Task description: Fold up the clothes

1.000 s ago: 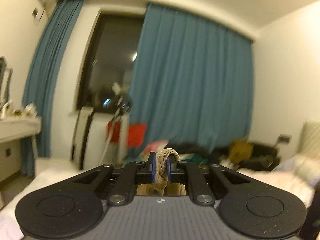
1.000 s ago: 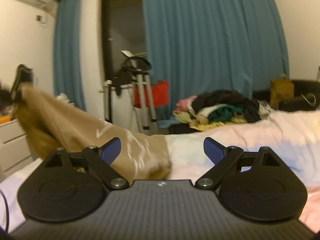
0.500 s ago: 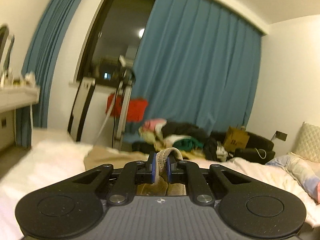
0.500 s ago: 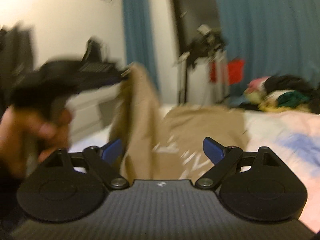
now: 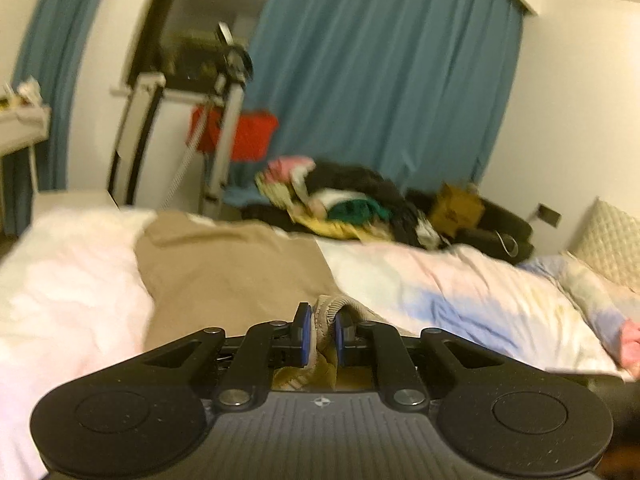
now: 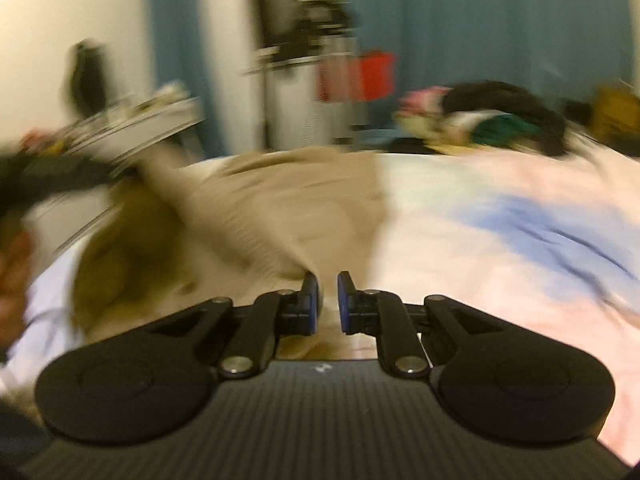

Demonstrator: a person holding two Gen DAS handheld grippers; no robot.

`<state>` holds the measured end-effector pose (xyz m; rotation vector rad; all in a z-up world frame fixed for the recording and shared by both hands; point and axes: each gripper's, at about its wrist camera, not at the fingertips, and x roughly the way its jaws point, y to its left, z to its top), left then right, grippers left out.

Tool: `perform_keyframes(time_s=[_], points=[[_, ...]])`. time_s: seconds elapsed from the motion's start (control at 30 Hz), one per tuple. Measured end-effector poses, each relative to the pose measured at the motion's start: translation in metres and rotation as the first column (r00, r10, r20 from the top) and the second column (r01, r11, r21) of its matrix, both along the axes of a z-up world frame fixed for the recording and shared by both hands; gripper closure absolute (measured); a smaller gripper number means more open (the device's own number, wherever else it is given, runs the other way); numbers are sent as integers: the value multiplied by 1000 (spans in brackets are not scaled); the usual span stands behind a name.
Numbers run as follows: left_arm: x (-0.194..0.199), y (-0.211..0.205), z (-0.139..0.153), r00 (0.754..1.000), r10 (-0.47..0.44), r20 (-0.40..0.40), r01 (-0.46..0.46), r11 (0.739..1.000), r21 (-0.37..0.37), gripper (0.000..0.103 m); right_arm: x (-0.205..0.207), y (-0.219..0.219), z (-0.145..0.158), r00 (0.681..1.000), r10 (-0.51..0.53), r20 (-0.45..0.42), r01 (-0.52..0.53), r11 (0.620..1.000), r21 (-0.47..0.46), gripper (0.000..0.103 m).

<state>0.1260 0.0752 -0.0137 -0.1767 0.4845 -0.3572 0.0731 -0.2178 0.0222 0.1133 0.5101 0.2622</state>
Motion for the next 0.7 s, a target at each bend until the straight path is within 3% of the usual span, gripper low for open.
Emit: perform_keyframes(time_s=[0.17, 0.3, 0.37, 0.4, 0.43, 0.5, 0.57, 0.63, 0.7], points=[[0, -17, -8, 996, -85, -13, 86, 995, 42, 89, 4, -35, -4, 981, -192, -16, 193, 980, 45, 88], [3, -23, -8, 991, -135, -1, 135, 991, 20, 89, -7, -45, 4, 982, -190, 17, 186, 975, 122, 84], [8, -18, -10, 990, -137, -10, 137, 990, -27, 89, -6, -33, 9, 988, -145, 54, 138, 983, 118, 61], [11, -16, -10, 990, -136, -19, 135, 989, -54, 89, -5, -24, 10, 991, -112, 70, 103, 987, 122, 36], [12, -13, -11, 990, -134, -30, 131, 988, -83, 89, -6, -13, 11, 994, -65, 86, 54, 991, 125, 22], [13, -9, -10, 990, -141, -25, 136, 983, -122, 89, -10, 10, 9, 994, 15, 106, -25, 995, 93, 25], [13, -5, -9, 989, -147, -8, 144, 978, -151, 89, -8, 38, 1, 993, 56, 107, -53, 998, -30, 25], [8, -5, -7, 989, -144, 29, 147, 976, -160, 89, 0, 58, -11, 994, 38, 104, -23, 989, -147, 25], [1, -7, -4, 984, -158, 78, 168, 974, -151, 89, 12, 66, -19, 995, 8, 99, 9, 985, -171, 25]])
